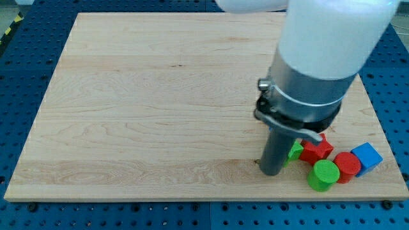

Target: Move the green circle to the right side of the red star

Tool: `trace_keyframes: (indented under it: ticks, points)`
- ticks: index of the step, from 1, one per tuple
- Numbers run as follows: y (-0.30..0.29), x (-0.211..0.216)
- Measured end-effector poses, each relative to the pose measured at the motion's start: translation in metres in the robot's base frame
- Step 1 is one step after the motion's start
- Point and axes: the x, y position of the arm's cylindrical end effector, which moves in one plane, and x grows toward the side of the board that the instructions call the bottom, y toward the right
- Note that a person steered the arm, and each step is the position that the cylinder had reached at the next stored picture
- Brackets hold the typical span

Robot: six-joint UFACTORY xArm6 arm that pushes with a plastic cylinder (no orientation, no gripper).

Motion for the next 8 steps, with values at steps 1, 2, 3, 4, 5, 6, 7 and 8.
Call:
trace_keyframes:
  ticks: [1,2,3,4,5,6,7,8]
  points:
    - [-0.025,0.030]
    - [-0.021,0.030]
    - [0.034,0.029]
    - [0.104,0.029]
    - [0.149,0.029]
    - [0.150,0.029]
    - [0.150,0.025]
    - [0.150,0.003]
